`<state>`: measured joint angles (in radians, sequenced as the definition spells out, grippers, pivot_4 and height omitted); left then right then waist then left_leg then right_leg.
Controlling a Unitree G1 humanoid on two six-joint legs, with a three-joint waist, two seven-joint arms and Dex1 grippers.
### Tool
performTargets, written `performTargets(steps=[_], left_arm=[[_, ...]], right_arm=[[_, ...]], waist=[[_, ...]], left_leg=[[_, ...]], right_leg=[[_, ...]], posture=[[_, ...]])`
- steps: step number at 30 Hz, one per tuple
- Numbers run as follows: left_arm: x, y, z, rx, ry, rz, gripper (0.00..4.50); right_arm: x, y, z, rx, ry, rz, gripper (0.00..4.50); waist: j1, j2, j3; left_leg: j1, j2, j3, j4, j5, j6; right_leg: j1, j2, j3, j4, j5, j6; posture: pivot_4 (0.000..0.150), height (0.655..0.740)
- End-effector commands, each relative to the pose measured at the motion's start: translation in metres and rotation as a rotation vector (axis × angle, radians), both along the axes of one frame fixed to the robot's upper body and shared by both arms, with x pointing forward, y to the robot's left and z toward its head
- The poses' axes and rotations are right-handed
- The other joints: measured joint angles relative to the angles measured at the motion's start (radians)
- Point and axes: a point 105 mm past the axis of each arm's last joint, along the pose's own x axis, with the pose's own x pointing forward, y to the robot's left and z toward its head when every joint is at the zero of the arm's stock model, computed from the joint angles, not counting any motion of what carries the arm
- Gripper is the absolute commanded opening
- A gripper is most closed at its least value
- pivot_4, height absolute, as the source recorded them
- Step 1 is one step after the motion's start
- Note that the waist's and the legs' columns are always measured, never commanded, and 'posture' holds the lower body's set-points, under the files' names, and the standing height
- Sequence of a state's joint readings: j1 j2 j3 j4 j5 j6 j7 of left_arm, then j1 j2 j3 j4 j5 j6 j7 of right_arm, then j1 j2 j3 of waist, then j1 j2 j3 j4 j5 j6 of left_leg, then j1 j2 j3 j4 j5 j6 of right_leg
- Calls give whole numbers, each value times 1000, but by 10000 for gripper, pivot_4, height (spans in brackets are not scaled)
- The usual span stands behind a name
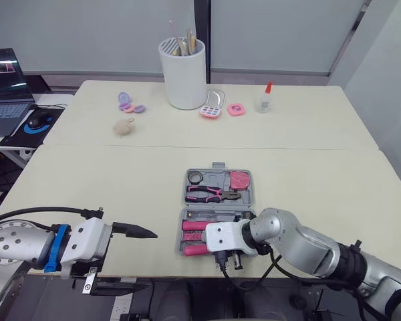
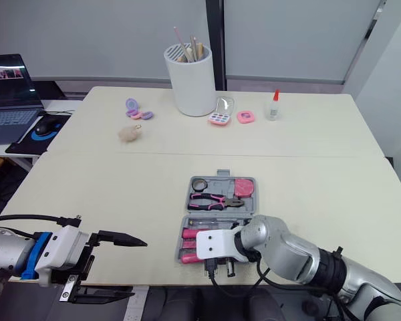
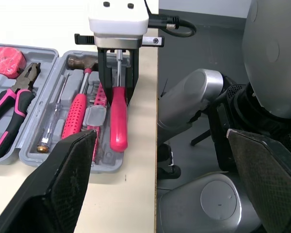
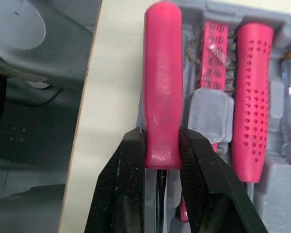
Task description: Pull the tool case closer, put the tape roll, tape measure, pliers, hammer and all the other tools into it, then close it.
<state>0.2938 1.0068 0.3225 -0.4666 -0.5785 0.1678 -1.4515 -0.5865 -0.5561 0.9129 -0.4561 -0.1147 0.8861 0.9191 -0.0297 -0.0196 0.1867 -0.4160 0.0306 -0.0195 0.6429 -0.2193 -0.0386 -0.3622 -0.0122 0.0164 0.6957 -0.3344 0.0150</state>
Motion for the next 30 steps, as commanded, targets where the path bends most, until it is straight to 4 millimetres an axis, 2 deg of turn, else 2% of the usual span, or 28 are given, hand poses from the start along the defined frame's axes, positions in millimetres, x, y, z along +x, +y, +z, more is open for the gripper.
performTargets(steps=[1, 18, 20, 24, 30], left_arm=[[2, 0, 9, 14, -40, -6, 45000], [4, -1, 11, 10, -41, 5, 45000], [3, -1, 10, 11, -41, 6, 45000], [3, 0, 9, 13, -40, 7, 45000], [5, -1, 8, 9, -44, 4, 45000]], right_arm=[[4, 7, 4, 16, -32, 5, 6888], [5, 13, 2, 36, 11, -10, 6888], [3, 12, 1, 37, 14, -10, 14039], [-2, 15, 4, 72, 66, -34, 22922], [1, 15, 20, 160, 120, -51, 22922]], waist=[[0, 0, 0], [-1, 0, 0], [-1, 0, 0], [-1, 0, 0], [-1, 0, 0]], left_leg=[[0, 0, 0, 0, 0, 0], [0, 0, 0, 0, 0, 0], [0, 0, 0, 0, 0, 0], [0, 0, 1, 0, 0, 0], [0, 0, 0, 0, 0, 0]], right_leg=[[-1, 0, 0, 0, 0, 0], [-2, 0, 0, 1, 0, 0], [-2, 0, 0, 1, 0, 0], [-2, 0, 0, 1, 0, 0], [-2, 0, 0, 1, 0, 0]], posture=[[1500, 7400], [1500, 7400], [1500, 7400], [1500, 7400], [1500, 7400]])
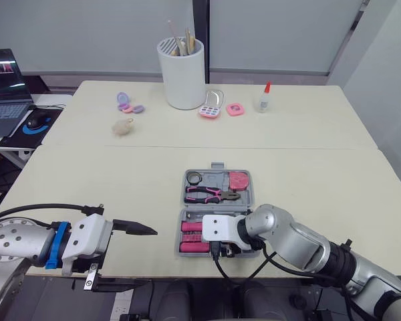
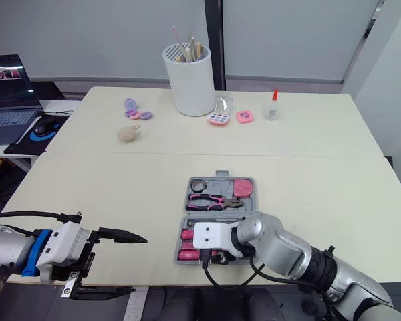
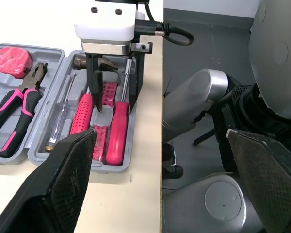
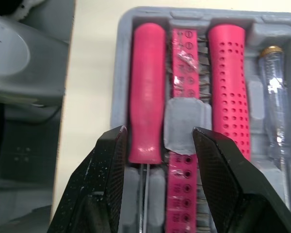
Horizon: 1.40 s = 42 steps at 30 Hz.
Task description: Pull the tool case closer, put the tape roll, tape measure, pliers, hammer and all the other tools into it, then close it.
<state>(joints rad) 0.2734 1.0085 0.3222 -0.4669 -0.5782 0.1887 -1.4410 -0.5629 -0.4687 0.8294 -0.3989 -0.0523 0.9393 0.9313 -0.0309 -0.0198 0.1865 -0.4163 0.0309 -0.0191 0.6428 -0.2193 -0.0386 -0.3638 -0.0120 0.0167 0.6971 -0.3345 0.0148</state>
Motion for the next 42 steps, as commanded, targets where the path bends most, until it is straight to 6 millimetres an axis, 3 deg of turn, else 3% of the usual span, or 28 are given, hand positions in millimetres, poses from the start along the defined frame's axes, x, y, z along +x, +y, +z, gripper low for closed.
performTargets(steps=[1, 7, 10, 17, 28, 31, 34, 38, 42], left_arm=[[2, -1, 6, 8, -39, -11, 45000], [3, -3, 5, -2, -47, -21, 45000], [2, -4, 4, -7, -48, -26, 45000], [5, -5, 5, -10, -58, -23, 45000], [6, -6, 4, -8, -61, -18, 45000], [7, -7, 4, -8, -63, -16, 45000], [9, -8, 4, -16, -72, -1, 45000], [24, -5, 1, -26, -99, 94, 45000], [45, 8, -6, -1, -121, 214, 45000]], right_arm=[[-2, 3, 22, 101, 10, 20, 22922], [-2, -1, 45, 268, -12, 89, 22922], [-7, -7, 41, 315, -5, 107, 18187], [-9, -15, 13, 331, -49, 120, 358], [-1, -25, -32, 246, -39, 60, 127], [0, -28, -35, 239, -37, 60, 127], [6, -26, -23, 281, -46, 42, 127], [19, -28, 17, 371, -89, 0, 127], [36, -51, 44, 357, -138, -64, 127]], waist=[[0, 0, 0], [1, 0, 0], [1, 0, 0], [1, 0, 0], [1, -1, 0], [1, -1, 0], [1, -1, 0], [2, -1, 0], [2, -1, 0]], left_leg=[[0, 0, 0, 0, 0, 0], [0, 0, 0, 0, 0, 0], [0, 0, 0, 0, 0, 0], [0, 0, 1, 0, 0, 0], [0, 0, 1, 0, 0, 0], [1, 1, 1, 0, 0, 0], [2, 1, 0, 1, 0, 0], [1, 1, 0, 1, 0, 0], [1, 1, 0, 1, 0, 0]], right_leg=[[0, 0, 0, 0, 0, 0], [0, 0, 0, 0, 0, 0], [0, 0, 0, 0, 0, 0], [0, 0, 0, 0, 0, 0], [1, 1, 1, 0, 0, 0], [1, 1, 1, 0, 0, 0], [2, 2, 1, 0, 0, 0], [2, 2, 1, 0, 0, 0], [2, 2, 0, 0, 0, 0]], posture=[[1500, 7400], [1500, 7400], [1500, 7400], [1500, 7400], [1500, 7400], [1500, 7400], [1500, 7400], [1500, 7400], [1500, 7400]])
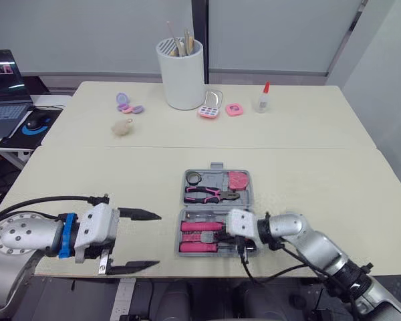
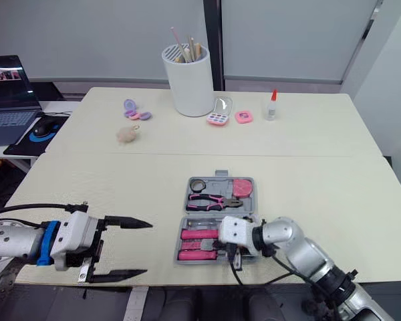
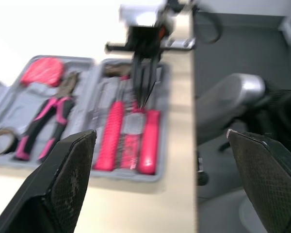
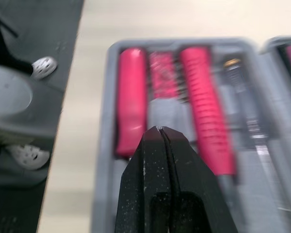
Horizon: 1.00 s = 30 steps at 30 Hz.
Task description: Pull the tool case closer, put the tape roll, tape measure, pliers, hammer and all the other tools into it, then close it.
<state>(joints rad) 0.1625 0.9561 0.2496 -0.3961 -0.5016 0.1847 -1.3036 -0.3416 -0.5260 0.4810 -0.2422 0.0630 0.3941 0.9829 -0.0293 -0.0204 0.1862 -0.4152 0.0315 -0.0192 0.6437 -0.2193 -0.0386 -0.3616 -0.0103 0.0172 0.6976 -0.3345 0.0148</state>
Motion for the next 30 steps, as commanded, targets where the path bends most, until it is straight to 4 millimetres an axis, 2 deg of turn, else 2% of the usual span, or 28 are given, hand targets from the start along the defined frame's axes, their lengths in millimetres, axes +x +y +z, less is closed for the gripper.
performTargets(steps=[1, 2, 5, 8, 11, 17, 21, 26, 30], left_arm=[[21, 12, -3, 24, -40, 110, 45000], [26, 16, -4, 31, -50, 130, 45000], [46, 31, -8, 74, -70, 224, 39165], [60, 38, -17, 111, -77, 275, 29694], [71, 36, -30, 136, -72, 287, 20540], [86, 27, -52, 161, -77, 289, 524], [93, 17, -63, 157, -68, 282, 188], [103, -10, -85, 166, -38, 228, 188], [113, -25, -89, 162, -39, 215, 188]], right_arm=[[16, -22, 30, -11, -69, -50, 127], [19, -28, 32, -31, -78, -59, 127], [36, -65, 32, -177, -146, -109, 0], [51, -92, 30, -255, -173, -164, 0], [62, -116, 19, -354, -189, -191, 0], [72, -133, 4, -406, -183, -216, 0], [72, -131, -3, -409, -171, -204, 0], [71, -110, -16, -384, -147, -164, 0], [68, -98, -23, -389, -142, -128, 0]], waist=[[1, 0, 0], [1, 0, 0], [5, 0, 0], [3, 0, 0], [1, 0, 0], [-1, 0, 0], [-2, 0, 0], [1, 0, 0], [1, 0, 0]], left_leg=[[0, 0, 0, 0, 0, 0], [0, 0, 0, 0, 0, 0], [0, -1, 0, 0, 0, 0], [-1, -2, 1, 0, 0, 0], [-1, -1, 2, 0, 0, 0], [-1, -1, 3, 0, 0, 0], [-1, -1, 3, 0, 0, 0], [-1, -1, 2, 1, 0, 0], [-2, -2, 2, 1, 0, 0]], right_leg=[[0, 0, 0, 0, 0, 0], [0, 0, 0, 0, 0, 0], [0, 0, 0, -1, 0, 0], [-1, -1, 0, -1, 0, 0], [-1, -1, 1, 0, 0, 0], [-2, 0, 1, 1, 0, 0], [-2, 0, 1, 1, 0, 0], [-2, 0, 1, 2, 0, 0], [-2, 0, 0, 2, 0, 0]], posture=[[1500, 7400], [1500, 7400], [1500, 7400], [1500, 7400], [1500, 7400], [1500, 7400], [1500, 7400], [1500, 7400], [1500, 7400]])
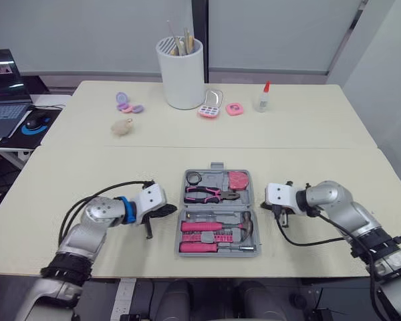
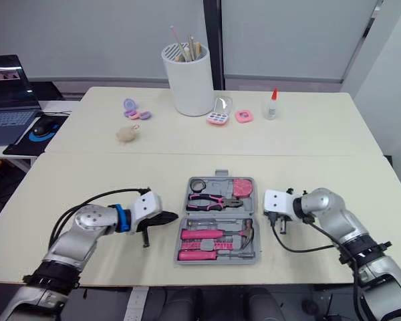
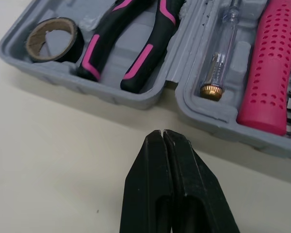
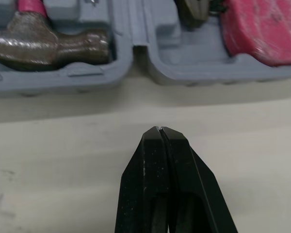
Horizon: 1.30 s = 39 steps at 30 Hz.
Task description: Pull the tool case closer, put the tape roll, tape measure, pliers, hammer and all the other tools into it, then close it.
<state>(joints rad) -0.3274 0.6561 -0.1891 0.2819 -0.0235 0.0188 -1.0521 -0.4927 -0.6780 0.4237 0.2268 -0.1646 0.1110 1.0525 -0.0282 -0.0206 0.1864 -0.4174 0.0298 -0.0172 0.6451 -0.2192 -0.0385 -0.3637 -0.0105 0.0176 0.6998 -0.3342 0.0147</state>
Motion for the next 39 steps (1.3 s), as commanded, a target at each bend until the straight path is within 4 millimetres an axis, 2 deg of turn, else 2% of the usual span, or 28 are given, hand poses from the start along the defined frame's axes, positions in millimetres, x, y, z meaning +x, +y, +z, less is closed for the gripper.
performTargets(steps=[1, 5, 9, 14, 18, 28, 34, 39], left_arm=[[9, -10, 3, 2, -32, -11, 188], [12, -25, -1, 1, -26, -41, 188], [11, -43, -2, -28, -15, -77, 188], [9, -62, 0, -58, -20, -118, 188], [0, -73, 2, -74, -10, -158, 188], [-21, -78, 2, -73, 12, -196, 188], [-35, -73, -3, -59, 48, -199, 188], [-42, -69, -5, -51, 68, -192, 188]], right_arm=[[2, 7, 3, -7, -22, 32, 0], [2, 26, 3, 25, -19, 61, 0], [2, 36, 3, 28, -20, 83, 0], [-3, 41, 6, 29, -12, 109, 0], [-11, 38, 8, 16, -7, 121, 0], [-35, 36, 12, 45, 20, 86, 0], [-52, 40, 12, 70, 58, 78, 0], [-57, 40, 9, 69, 66, 69, 0]], waist=[[0, 0, 0], [-2, 0, 0], [0, 0, 0], [1, 0, 0], [8, 0, 0], [13, 0, 0], [11, 0, 0], [7, 0, 0]], left_leg=[[0, 0, 0, 0, 0, 0], [1, 0, 0, 0, 0, 0], [1, 0, 0, 1, 0, 0], [2, -1, -1, 1, 0, 0], [2, -2, -2, 1, 0, 0], [1, -2, -2, 1, 0, 0], [1, -1, -2, 1, 0, 0], [1, -1, -2, 1, 0, 0]], right_leg=[[0, 0, 0, 0, 0, 0], [0, 0, 0, 1, 0, 0], [1, 0, 0, 1, 0, 0], [2, 0, 0, 1, 0, 0], [3, 0, -1, 1, 0, 0], [3, -2, -1, -1, 0, 0], [3, -2, -1, -1, 0, 0], [3, -1, -1, -1, 0, 0]], posture=[[1500, 7400], [1500, 7400], [1500, 7400], [1500, 7400], [1500, 7400], [1500, 7400], [1500, 7400], [1500, 7400]])
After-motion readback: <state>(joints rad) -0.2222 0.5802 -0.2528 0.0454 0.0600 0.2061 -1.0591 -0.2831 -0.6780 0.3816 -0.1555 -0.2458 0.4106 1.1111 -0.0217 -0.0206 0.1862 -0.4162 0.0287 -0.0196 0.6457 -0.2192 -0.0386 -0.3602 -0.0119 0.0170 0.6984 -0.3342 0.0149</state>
